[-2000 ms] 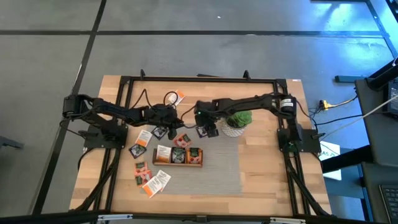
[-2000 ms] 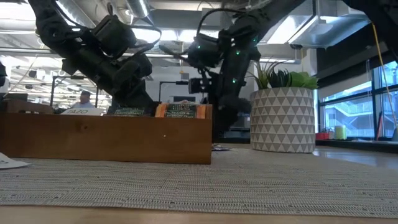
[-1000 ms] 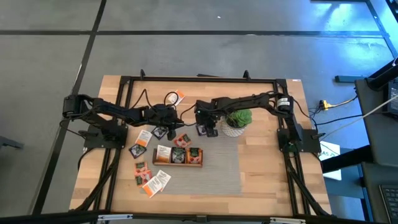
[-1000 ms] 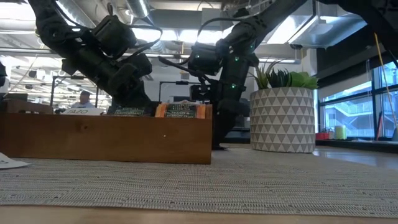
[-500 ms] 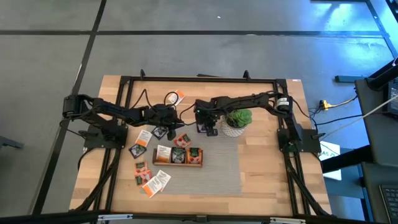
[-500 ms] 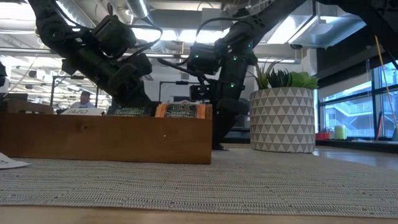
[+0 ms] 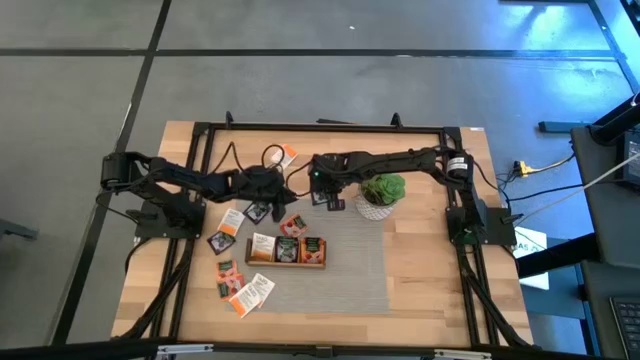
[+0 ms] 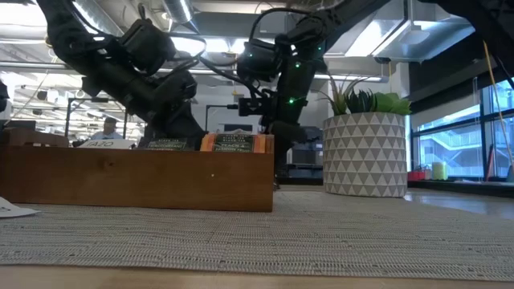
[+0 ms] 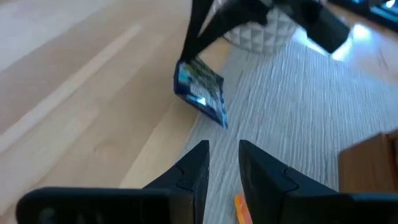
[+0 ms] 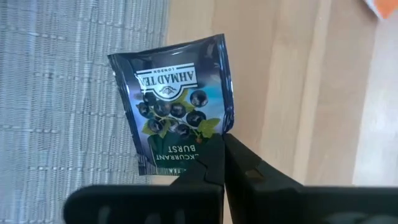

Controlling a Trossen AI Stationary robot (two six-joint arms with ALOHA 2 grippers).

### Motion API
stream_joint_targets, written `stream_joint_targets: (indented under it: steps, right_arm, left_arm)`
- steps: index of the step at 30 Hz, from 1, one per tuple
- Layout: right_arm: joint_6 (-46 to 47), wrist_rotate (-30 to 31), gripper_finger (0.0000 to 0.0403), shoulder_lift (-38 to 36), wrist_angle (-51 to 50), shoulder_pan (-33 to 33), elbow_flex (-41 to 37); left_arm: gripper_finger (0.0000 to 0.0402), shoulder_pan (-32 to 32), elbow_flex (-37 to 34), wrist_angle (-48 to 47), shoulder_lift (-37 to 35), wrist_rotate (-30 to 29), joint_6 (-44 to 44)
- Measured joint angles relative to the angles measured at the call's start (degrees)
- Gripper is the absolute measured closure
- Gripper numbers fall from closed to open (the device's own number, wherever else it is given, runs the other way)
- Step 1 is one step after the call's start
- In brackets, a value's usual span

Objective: Pick & Place Tea
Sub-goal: Put the violet tea bag into the middle section of the wooden organizer

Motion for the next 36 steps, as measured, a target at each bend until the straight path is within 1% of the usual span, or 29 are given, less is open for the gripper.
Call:
stream_joint_targets:
  steps: [7, 16, 22, 36]
  right_arm:
    - [-0.30, 0.23, 0.0401, -0.02, 0.93, 2.18, 0.02]
    - [-1.67, 0.23, 0.0402, -0.15, 6.72, 3.16, 0.13]
    - [-2.76, 0.21, 0.0402, -0.15, 9.01, 3.17, 0.13]
    - [-2.84, 0.10, 0.0402, -0.24, 13.82, 3.18, 0.15]
  left_arm:
    - [0.0317, 2.37, 0.00, 1.25, 0.00, -0.20, -7.09]
    - [0.0278, 3.62, 0.00, 1.25, 0.00, -0.25, -14.58]
    - [0.0267, 3.62, 0.00, 1.24, 0.00, -0.18, -14.53]
    - [0.0272, 3.51, 0.00, 0.23, 0.00, -0.07, -14.53]
